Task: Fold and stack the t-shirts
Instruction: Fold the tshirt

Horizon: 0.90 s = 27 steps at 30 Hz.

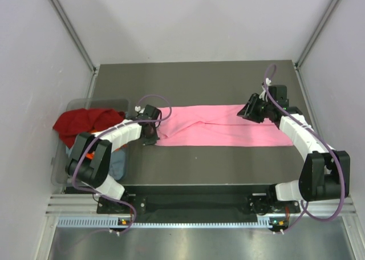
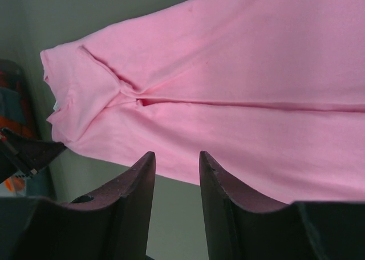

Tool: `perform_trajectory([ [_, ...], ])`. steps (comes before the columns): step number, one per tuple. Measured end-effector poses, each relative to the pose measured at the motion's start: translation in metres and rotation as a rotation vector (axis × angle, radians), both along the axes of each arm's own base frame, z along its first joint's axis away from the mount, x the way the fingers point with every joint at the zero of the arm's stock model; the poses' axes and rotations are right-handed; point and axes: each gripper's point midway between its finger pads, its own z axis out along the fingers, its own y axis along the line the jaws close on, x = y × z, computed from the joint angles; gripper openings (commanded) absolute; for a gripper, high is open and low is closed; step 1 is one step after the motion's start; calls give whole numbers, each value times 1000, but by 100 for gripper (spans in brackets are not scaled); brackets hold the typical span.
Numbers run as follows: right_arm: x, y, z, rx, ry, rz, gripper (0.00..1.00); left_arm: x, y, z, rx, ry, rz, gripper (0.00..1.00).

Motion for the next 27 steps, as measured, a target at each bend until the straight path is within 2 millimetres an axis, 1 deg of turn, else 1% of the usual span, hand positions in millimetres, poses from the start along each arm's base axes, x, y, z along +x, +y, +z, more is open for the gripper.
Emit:
perform_trajectory([
  [4,1,0,0,-1,0,-1,38,5,1,0,30,18,3,0],
  [8,3,-1,-4,-4,8,-3,38,12,1,0,59,39,4,0],
  [13,4,-1,-10,-7,25,-5,38,30,1,1,113,89,7,0],
  [16,6,-1,-10,-9,20,-3,38,36,1,1,131,109,8,0],
  [22,9,-2,-12,-20,18,4,39,39,1,6,125,86,13,0],
  [24,9,-2,-12,-21,18,3,39,33,3,10,117,81,11,0],
  [25,9,-2,-12,-20,18,4,39,30,3,12,113,79,10,15],
  [26,9,-2,-12,-20,17,4,39,26,4,16,109,78,5,23],
  [27,9,-2,-12,-20,16,3,40,23,4,19,105,75,-1,28],
])
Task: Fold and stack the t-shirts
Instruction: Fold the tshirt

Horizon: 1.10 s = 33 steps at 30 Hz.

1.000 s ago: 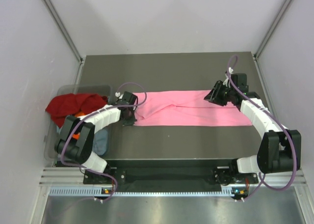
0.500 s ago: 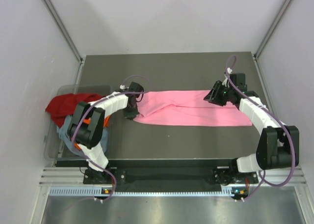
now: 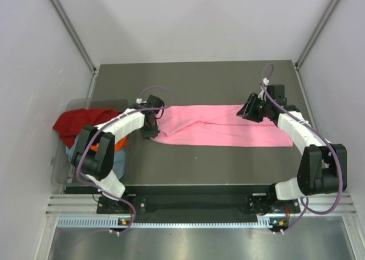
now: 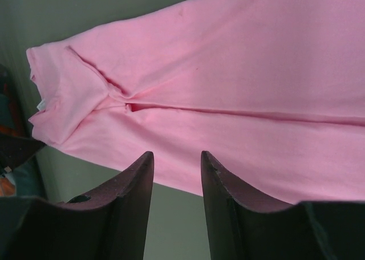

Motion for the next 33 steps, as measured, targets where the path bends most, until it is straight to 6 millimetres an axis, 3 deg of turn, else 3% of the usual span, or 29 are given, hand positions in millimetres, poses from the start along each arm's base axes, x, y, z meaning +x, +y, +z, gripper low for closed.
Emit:
perform_trajectory([
  [3,0,0,0,1,-2,0,41,-8,0,12,-9,-18,-13,43],
  [7,0,1,1,5,-3,4,41,1,-2,42,-25,-72,-35,42],
  [12,0,2,2,10,-4,9,42,60,-12,93,-122,-230,-37,40],
  [14,0,3,2,12,-8,12,42,83,-12,99,-163,-266,-34,39],
  [17,0,4,4,15,-14,21,42,113,-12,85,-211,-264,-42,39],
  [19,1,4,5,17,-19,26,42,128,-13,65,-224,-232,-58,39],
  [24,2,6,8,27,-33,34,42,143,-20,22,-218,-154,-99,39],
  [33,3,7,8,29,-38,37,43,163,-12,-2,-146,-146,-106,38],
])
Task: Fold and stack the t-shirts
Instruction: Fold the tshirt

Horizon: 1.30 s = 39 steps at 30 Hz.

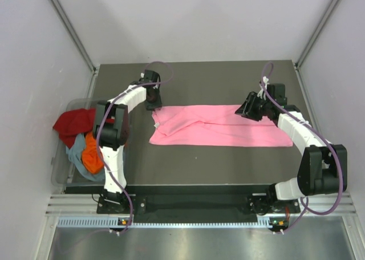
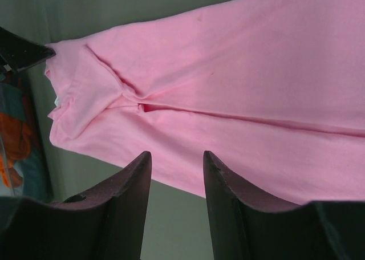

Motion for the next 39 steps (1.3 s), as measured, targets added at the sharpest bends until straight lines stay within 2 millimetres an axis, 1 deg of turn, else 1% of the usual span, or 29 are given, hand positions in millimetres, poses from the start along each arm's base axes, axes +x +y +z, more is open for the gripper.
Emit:
perform_trajectory([
  [5,1,0,0,0,-2,0,43,3,3,-4,19,-6,4,34],
  [8,3,0,-1,0,-4,0,43,5,4,-4,28,-12,5,26],
  [9,4,0,-3,0,-2,0,43,6,5,-4,32,-13,6,18],
  [11,6,1,-4,1,0,-1,43,9,6,-5,39,-15,7,11],
  [13,8,1,-6,3,1,-1,43,13,5,-5,40,-18,4,0],
  [19,11,3,-5,17,-7,-1,43,30,2,-6,51,-29,6,0],
  [24,13,3,-4,16,-16,-2,43,49,-2,-6,32,-68,21,0],
  [27,14,2,-4,14,-20,-5,43,67,-7,-6,14,-98,27,0],
  [31,20,3,-3,19,-34,-12,43,111,-17,-2,-12,-175,37,0],
  [34,30,3,-3,28,-42,-25,43,140,-25,0,-35,-238,48,0],
  [39,54,0,-8,23,-58,-71,42,167,-32,2,-73,-334,63,0],
])
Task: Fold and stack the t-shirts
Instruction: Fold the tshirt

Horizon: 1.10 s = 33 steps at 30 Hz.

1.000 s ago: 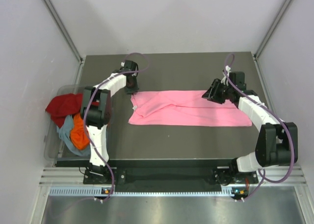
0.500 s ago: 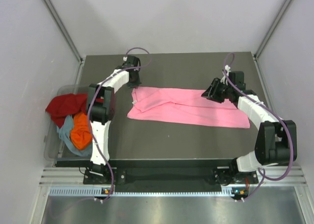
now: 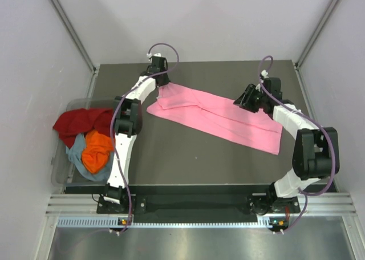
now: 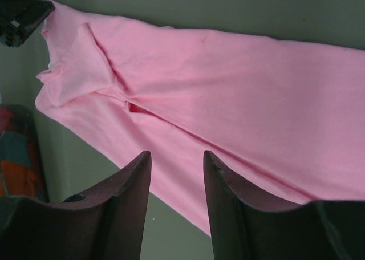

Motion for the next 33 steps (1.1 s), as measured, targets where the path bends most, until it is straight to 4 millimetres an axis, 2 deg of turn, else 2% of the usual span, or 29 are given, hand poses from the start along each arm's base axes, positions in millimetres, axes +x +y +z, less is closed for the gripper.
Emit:
perform_trajectory([
  [7,22,-3,-4,-6,-5,-43,42,36,-14,4,-89,-150,1,2],
  [11,25,-6,-4,-14,-15,-55,42,56,-30,9,-157,-208,-58,11],
  [12,25,-6,-4,-16,-13,-56,42,55,-29,8,-159,-203,-60,19],
  [13,24,-6,-4,-16,-13,-56,42,55,-29,8,-160,-202,-62,23],
  [14,24,-6,-4,-15,-14,-56,42,52,-28,10,-158,-200,-60,27],
  [15,24,-6,-3,-15,-14,-55,42,47,-25,11,-149,-192,-57,34],
  [17,22,-6,-2,-13,-12,-53,42,30,-16,17,-113,-158,-46,42],
  [20,16,-5,3,-11,-17,-49,43,5,-4,42,-61,-120,-49,42],
  [23,4,-6,10,-8,-29,-47,43,-13,2,84,-32,-133,-65,36],
  [24,0,-6,12,-5,-33,-46,43,-20,4,99,-27,-143,-70,31],
  [25,-5,-6,14,-3,-36,-44,43,-26,7,109,-21,-150,-73,21],
  [27,-12,-5,17,4,-39,-37,43,-43,11,126,-15,-155,-77,12],
  [29,-17,-4,21,8,-41,-32,43,-60,14,126,-11,-137,-85,0],
  [30,-19,-4,25,9,-46,-30,43,-66,15,120,-10,-121,-88,0],
  [33,-24,-4,36,11,-66,-27,43,-83,18,87,3,-40,-91,0],
])
